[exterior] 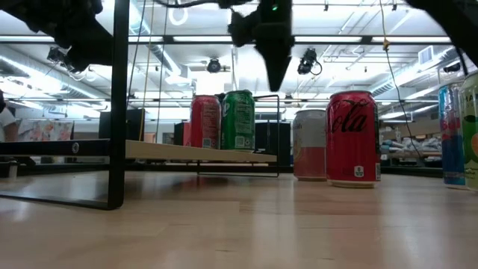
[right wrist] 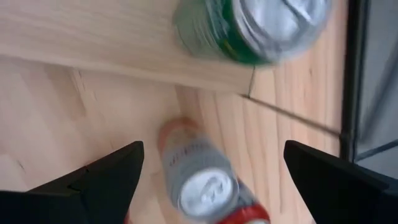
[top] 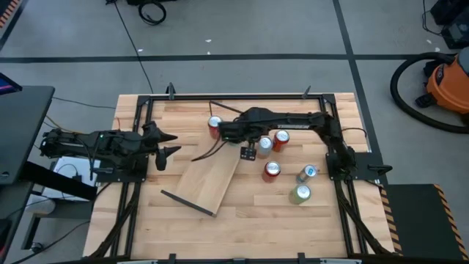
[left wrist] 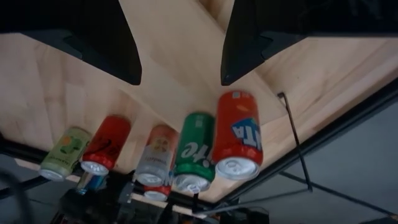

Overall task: Place canned beverage on shelf
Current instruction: Put the red soda can on the shelf

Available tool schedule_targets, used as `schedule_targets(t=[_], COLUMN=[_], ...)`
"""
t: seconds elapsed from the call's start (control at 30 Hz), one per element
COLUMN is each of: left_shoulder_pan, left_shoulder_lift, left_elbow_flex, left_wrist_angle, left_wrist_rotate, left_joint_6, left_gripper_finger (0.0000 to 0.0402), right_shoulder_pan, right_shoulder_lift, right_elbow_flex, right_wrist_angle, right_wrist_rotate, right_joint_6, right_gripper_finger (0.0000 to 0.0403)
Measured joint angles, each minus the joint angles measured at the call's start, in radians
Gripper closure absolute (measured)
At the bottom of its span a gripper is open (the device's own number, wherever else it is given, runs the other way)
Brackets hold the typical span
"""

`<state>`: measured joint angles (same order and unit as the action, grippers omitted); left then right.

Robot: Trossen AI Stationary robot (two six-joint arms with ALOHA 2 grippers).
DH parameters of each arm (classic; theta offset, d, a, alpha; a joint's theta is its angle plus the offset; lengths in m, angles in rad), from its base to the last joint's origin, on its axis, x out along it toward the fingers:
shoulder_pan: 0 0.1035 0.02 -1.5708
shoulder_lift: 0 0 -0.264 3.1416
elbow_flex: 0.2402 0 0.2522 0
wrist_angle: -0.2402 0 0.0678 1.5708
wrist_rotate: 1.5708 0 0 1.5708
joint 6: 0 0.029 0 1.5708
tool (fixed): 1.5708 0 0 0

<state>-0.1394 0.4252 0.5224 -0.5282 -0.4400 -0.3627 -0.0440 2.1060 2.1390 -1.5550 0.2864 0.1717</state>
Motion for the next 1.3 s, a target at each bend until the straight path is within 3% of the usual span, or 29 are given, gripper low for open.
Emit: schedule_targets(t=[0.2,0.4,0.67,0.8,1.07,1.3], left_shoulder_pan=[0.0,-0.029,-0.134,-0.154,-0.156,-0.156], left_shoulder_lift=[0.0,0.008,0.108,0.167,0.186,0.175], left_elbow_flex=[0.0,0.0,0.0,-0.001,-0.001,-0.001], left_wrist_angle=[-0.002,0.084,0.325,0.393,0.404,0.405], left_wrist_rotate=[0.017,0.017,0.018,0.018,0.018,0.018], left_joint_6=[-0.012,0.021,0.19,0.228,0.247,0.247], left_gripper_finger=[0.017,0.017,0.017,0.017,0.017,0.017], right_shoulder_pan=[0.031,0.066,0.215,0.258,0.271,0.263], right_shoulder_lift=[-0.2,-0.348,-0.377,-0.376,-0.376,-0.377], right_elbow_flex=[-0.262,-0.5,-0.559,-0.577,-0.704,-0.765], right_wrist_angle=[0.181,0.344,0.33,0.335,0.346,0.414], right_wrist_rotate=[0.005,-0.087,-0.112,-0.058,-0.023,-0.108], right_joint_6=[0.091,0.177,0.285,0.314,0.3,0.277], right_gripper_finger=[0.0007,0.0007,0.0016,0.0015,0.0009,0.001])
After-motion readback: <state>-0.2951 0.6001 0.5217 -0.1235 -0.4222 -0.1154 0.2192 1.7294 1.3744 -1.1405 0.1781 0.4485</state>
